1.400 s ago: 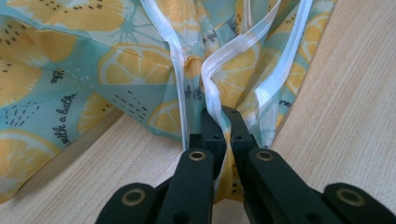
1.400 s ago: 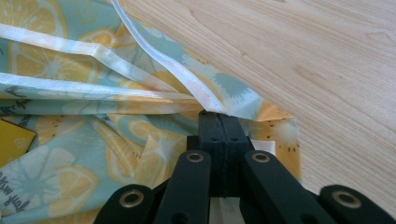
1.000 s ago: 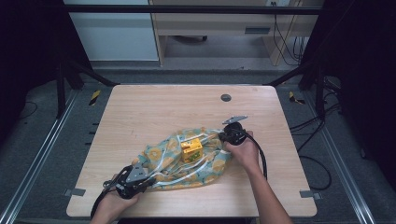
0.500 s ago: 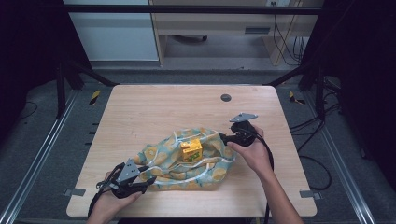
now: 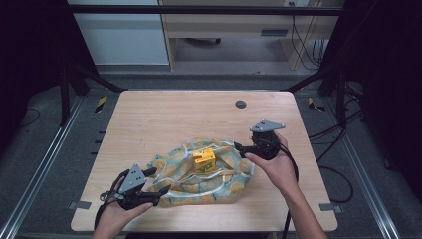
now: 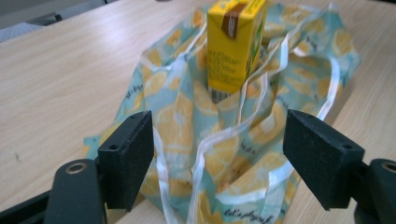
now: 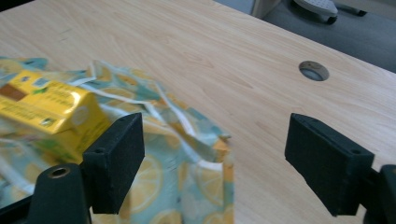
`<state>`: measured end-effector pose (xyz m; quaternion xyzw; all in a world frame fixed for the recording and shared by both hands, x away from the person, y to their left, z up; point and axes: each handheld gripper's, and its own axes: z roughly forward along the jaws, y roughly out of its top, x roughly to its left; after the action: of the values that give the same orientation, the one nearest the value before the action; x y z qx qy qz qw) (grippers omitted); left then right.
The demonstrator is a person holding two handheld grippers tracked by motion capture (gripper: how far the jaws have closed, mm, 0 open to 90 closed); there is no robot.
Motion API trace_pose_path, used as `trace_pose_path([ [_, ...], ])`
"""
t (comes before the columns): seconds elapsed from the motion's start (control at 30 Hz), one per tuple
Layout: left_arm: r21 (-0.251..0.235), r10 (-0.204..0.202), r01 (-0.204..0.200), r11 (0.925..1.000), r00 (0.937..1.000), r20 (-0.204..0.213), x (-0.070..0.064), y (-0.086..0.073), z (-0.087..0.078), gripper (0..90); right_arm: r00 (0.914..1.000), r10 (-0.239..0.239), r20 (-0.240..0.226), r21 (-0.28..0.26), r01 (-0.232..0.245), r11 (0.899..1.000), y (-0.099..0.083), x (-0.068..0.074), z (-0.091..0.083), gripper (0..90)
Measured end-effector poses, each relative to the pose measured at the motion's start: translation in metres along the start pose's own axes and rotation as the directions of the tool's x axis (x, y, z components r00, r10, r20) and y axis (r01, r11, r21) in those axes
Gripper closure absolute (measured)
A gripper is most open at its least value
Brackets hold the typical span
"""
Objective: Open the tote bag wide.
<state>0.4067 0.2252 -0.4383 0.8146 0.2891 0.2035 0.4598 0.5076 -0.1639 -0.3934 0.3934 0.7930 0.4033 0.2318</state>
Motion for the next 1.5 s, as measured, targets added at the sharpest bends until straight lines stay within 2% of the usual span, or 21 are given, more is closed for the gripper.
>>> trace_pose_path([
  [0.17,0.023,0.022,-0.021,0.9995,0.9996,-0.02,0.01,0.018,0.002,27.1,0.9985,-0.015,-0.053,-0.003,0.015,1.0,-0.009,0.018,-0.011,24.6],
  [0.27,0.048,0.016,-0.016,0.9987,0.9999,-0.005,0.02,0.026,0.014,28.9,0.9951,-0.035,-0.092,0.012,0.036,0.999,-0.017,0.032,-0.013,25.0],
  [0.37,0.087,0.034,-0.034,0.9956,0.9994,-0.004,0.024,0.032,0.027,30.0,0.9923,-0.042,-0.117,0.026,0.046,0.999,-0.025,0.044,-0.012,25.4],
  [0.5,0.141,0.066,-0.066,0.9878,0.9978,0.003,0.028,0.034,0.05,30.5,0.9915,-0.062,-0.114,0.047,0.068,0.997,-0.04,0.056,-0.007,26.2],
  [0.7,0.167,0.039,-0.042,0.985,0.999,0.019,0.035,0.033,0.071,33.6,0.9888,-0.051,-0.141,0.099,0.065,0.993,-0.06,0.062,0.006,21.7],
  [0.83,0.204,0.05,-0.056,0.9774,0.9981,0.037,0.037,0.03,0.082,41.4,0.99,-0.055,-0.13,0.134,0.072,0.988,-0.071,0.066,0.014,19.9],
  [0.87,0.215,0.064,-0.071,0.9739,0.9971,0.041,0.036,0.029,0.084,47.1,0.9903,-0.053,-0.128,0.142,0.071,0.987,-0.074,0.066,0.016,20.6],
  [0.93,0.223,0.066,-0.071,0.9723,0.9974,0.028,0.036,0.027,0.087,59.1,0.9887,-0.059,-0.137,0.164,0.082,0.983,-0.08,0.069,0.018,28.3],
  [0.97,0.23,0.059,-0.064,0.9711,0.9979,0.028,0.037,0.026,0.088,67.7,0.9876,-0.069,-0.141,0.175,0.094,0.98,-0.082,0.07,0.019,34.9],
  [1.03,0.239,0.05,-0.053,0.9696,0.9986,0.018,0.04,0.024,0.09,77.6,0.9848,-0.081,-0.154,0.197,0.111,0.974,-0.085,0.071,0.02,46.4],
  [1.1,0.236,0.033,-0.034,0.9711,0.9994,0.007,0.043,0.023,0.091,85.8,0.9822,-0.087,-0.167,0.203,0.12,0.972,-0.087,0.07,0.019,60.1],
  [1.23,0.219,0.006,0.001,0.9757,0.9995,-0.03,0.05,0.023,0.091,89.7,0.9764,-0.104,-0.189,0.217,0.145,0.965,-0.09,0.07,0.019,79.3],
  [1.3,0.203,-0.012,0.025,0.9789,0.9978,-0.065,0.054,0.023,0.091,89.9,0.9733,-0.105,-0.204,0.222,0.151,0.963,-0.092,0.069,0.019,87.1],
  [1.37,0.188,-0.032,0.05,0.981,0.9949,-0.096,0.058,0.022,0.091,90.0,0.9708,-0.115,-0.211,0.224,0.162,0.961,-0.093,0.068,0.019,88.8],
  [1.5,0.181,-0.072,0.095,0.979,0.9891,-0.128,0.065,0.02,0.094,90.0,0.9721,-0.122,-0.2,0.246,0.171,0.954,-0.094,0.067,0.017,89.4],
])
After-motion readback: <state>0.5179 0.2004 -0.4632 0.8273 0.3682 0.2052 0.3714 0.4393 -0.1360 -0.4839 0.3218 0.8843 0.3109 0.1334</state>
